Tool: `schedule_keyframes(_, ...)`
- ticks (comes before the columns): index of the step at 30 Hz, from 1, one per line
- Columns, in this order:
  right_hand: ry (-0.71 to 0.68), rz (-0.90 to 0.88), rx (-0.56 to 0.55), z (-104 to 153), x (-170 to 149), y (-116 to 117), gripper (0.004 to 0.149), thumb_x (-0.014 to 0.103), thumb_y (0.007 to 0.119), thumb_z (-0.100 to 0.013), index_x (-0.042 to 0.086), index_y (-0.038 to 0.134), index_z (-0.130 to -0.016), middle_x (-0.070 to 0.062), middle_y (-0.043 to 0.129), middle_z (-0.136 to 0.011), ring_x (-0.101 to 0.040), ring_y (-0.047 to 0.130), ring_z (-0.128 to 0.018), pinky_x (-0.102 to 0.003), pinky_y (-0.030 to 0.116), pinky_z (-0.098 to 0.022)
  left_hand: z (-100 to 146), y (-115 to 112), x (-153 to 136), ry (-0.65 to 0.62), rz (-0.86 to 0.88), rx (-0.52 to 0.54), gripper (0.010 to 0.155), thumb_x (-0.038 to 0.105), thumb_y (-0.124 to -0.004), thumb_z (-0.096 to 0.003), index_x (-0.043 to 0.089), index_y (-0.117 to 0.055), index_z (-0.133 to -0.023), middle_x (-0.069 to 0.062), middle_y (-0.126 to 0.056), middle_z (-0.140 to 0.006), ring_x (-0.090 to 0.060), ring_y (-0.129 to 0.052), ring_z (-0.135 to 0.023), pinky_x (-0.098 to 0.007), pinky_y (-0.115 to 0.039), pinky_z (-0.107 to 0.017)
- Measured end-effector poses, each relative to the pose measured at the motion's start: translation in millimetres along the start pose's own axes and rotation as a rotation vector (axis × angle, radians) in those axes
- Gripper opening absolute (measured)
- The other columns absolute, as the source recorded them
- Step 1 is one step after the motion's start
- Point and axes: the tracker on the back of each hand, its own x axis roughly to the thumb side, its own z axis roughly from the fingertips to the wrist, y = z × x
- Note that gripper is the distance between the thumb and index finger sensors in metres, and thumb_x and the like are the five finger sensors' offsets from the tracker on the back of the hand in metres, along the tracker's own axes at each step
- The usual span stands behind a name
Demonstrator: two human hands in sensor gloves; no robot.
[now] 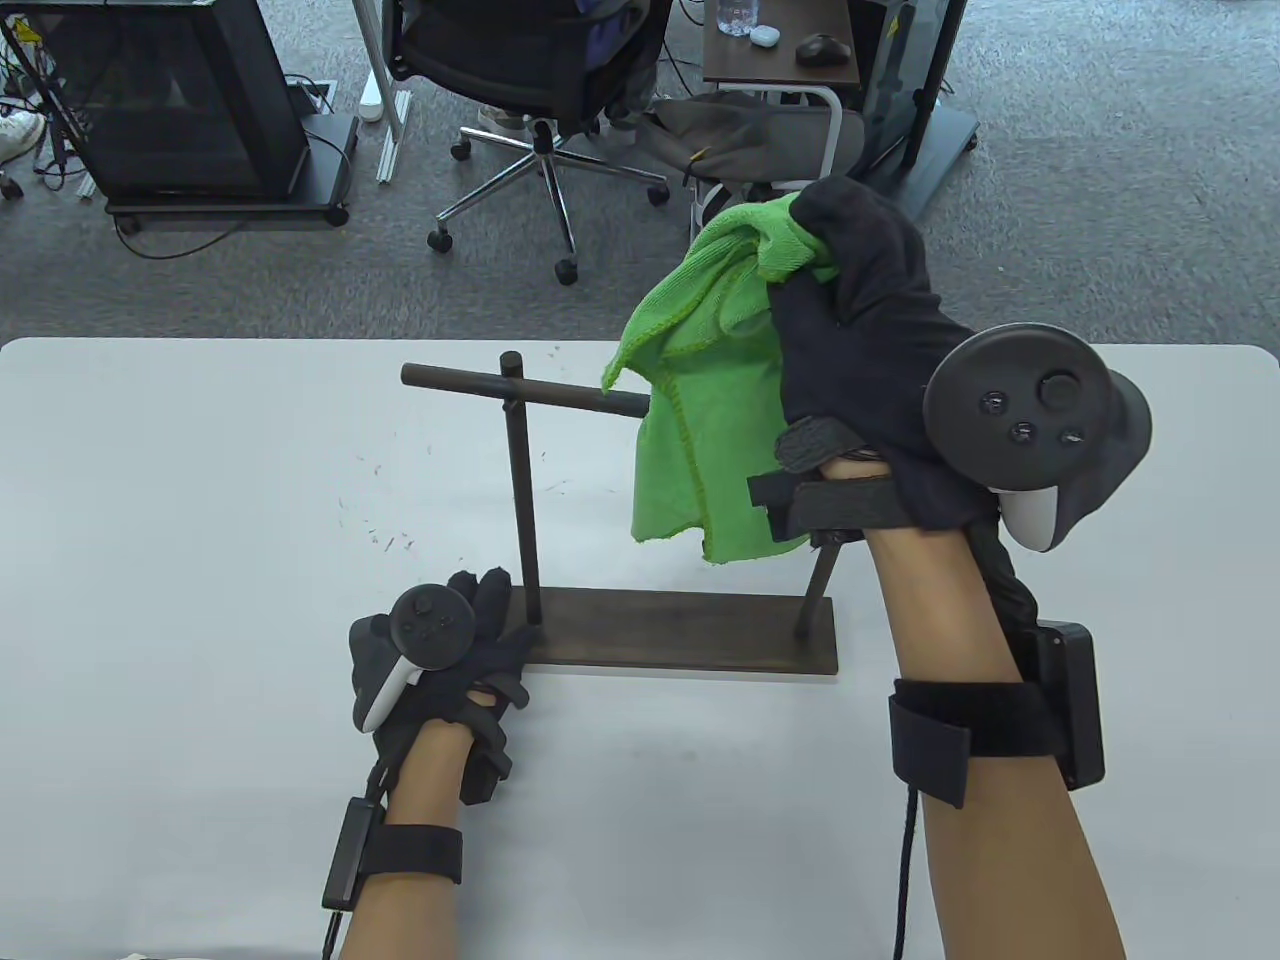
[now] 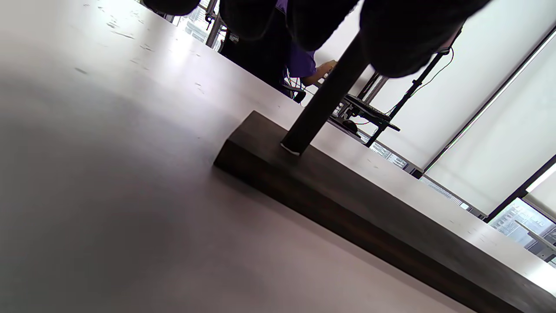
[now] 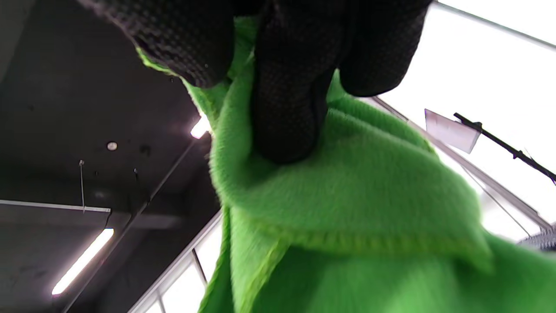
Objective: Hang square towel on desktop hanging rack
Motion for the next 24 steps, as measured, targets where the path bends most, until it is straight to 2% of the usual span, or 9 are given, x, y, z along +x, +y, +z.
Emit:
schedule_keyframes(3,0.025,-0.021,0.134,1,-7,18,0.066,0.039,0.079,-0.051,0.02,0.041,-0.103,-0.021,0.05,-0.109,-0.029,0.091,-0.085,-0.057,0.069,-0.063,-1,-2,1,-0.008,0.012,-0.01,0.072,0.047,-0.08,-0.0518,0.019,-0.055,-0.113,-0.019,-0.043,-0.115,-0.064,-0.037,-0.103,-0.077,-0.026,-0.063)
schedule_keyframes(6,0.051,-0.008,0.278,3,-10,34,0.075,0.045,0.077,-0.053,0.023,0.027,-0.105,-0.026,0.031,-0.113,-0.042,0.074,-0.095,-0.065,0.062,-0.064,-1,-2,2,-0.011,0.044,-0.013,0.072,0.047,-0.08,-0.0519,0.019,-0.055,-0.113,-0.019,-0.043,-0.115,-0.063,-0.037,-0.103,-0.077,-0.026,-0.063)
schedule_keyframes(9,0.06,0.045,0.374,4,-10,44,0.078,0.047,0.076,-0.054,0.028,0.021,-0.105,-0.029,0.02,-0.113,-0.061,0.062,-0.093,-0.072,0.055,-0.063,0,-1,2,-0.017,0.038,-0.009,0.072,0.047,-0.08,-0.0518,0.019,-0.055,-0.113,-0.019,-0.043,-0.115,-0.063,-0.037,-0.104,-0.077,-0.026,-0.063)
schedule_keyframes(11,0.049,0.165,0.447,5,-8,49,0.079,0.051,0.075,-0.054,0.031,0.018,-0.105,-0.028,0.019,-0.114,-0.067,0.058,-0.092,-0.076,0.052,-0.061,1,-1,2,-0.019,0.038,-0.009,0.072,0.047,-0.08,-0.0518,0.019,-0.055,-0.113,-0.019,-0.043,-0.115,-0.063,-0.037,-0.104,-0.077,-0.026,-0.063)
schedule_keyframes(17,-0.025,0.293,0.475,9,-1,42,0.078,0.055,0.073,-0.053,0.032,0.02,-0.105,-0.023,0.021,-0.117,-0.066,0.049,-0.096,-0.078,0.042,-0.062,0,-1,2,-0.015,0.032,-0.016,0.072,0.047,-0.08,-0.0518,0.019,-0.055,-0.113,-0.019,-0.043,-0.115,-0.063,-0.037,-0.104,-0.077,-0.026,-0.063)
schedule_keyframes(21,-0.077,0.385,0.459,13,-2,23,0.077,0.056,0.072,-0.053,0.033,0.02,-0.105,-0.02,0.022,-0.118,-0.062,0.041,-0.1,-0.079,0.034,-0.062,0,-2,2,-0.022,0.029,-0.009,0.072,0.047,-0.08,-0.0517,0.019,-0.055,-0.113,-0.019,-0.043,-0.115,-0.063,-0.037,-0.104,-0.077,-0.026,-0.063)
schedule_keyframes(24,-0.12,0.457,0.432,20,-8,0,0.077,0.058,0.071,-0.053,0.034,0.019,-0.105,-0.018,0.022,-0.118,-0.06,0.038,-0.102,-0.079,0.031,-0.062,1,-2,4,-0.031,0.024,-0.004,0.072,0.047,-0.08,-0.0517,0.019,-0.054,-0.113,-0.019,-0.042,-0.115,-0.063,-0.036,-0.104,-0.077,-0.026,-0.063)
